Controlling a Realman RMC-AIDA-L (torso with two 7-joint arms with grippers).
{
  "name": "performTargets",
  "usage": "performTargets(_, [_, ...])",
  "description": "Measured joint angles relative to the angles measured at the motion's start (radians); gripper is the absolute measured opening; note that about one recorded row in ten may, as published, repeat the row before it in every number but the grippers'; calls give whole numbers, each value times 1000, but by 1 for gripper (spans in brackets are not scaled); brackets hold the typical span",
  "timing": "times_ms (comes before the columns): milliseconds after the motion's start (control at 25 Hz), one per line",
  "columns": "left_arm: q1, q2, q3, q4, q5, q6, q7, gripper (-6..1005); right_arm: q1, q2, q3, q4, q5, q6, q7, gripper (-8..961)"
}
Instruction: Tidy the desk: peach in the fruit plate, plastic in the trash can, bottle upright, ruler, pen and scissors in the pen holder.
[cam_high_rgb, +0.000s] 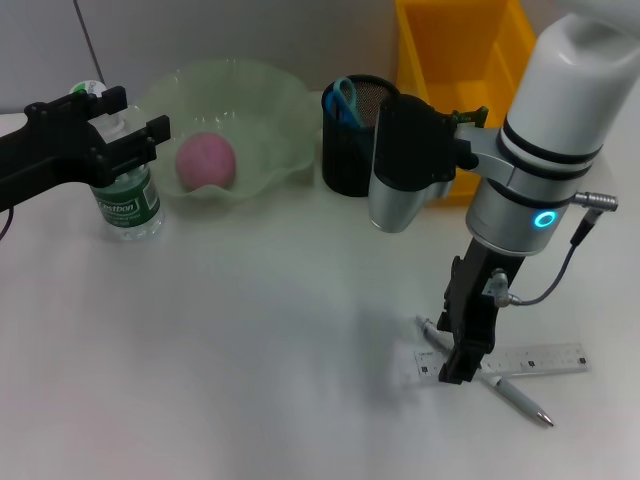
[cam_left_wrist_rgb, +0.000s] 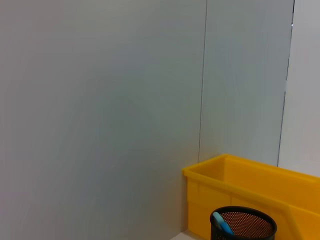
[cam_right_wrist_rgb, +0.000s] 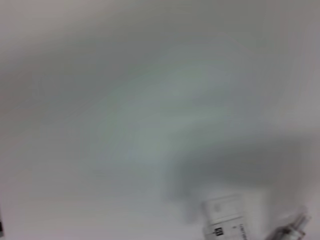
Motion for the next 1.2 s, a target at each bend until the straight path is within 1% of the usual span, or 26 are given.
performTargets(720, [-12,2,0,-15,0,-3,0,663,11,7,-87,19,4,52,-1,653])
performTargets(880, [-14,3,0,-18,0,-3,2,663,18,8,-112,29,37,63,0,653])
performTargets(1200, [-15,3,-1,-21,0,-1,3,663,20,9,-130,39,51,76,0,654])
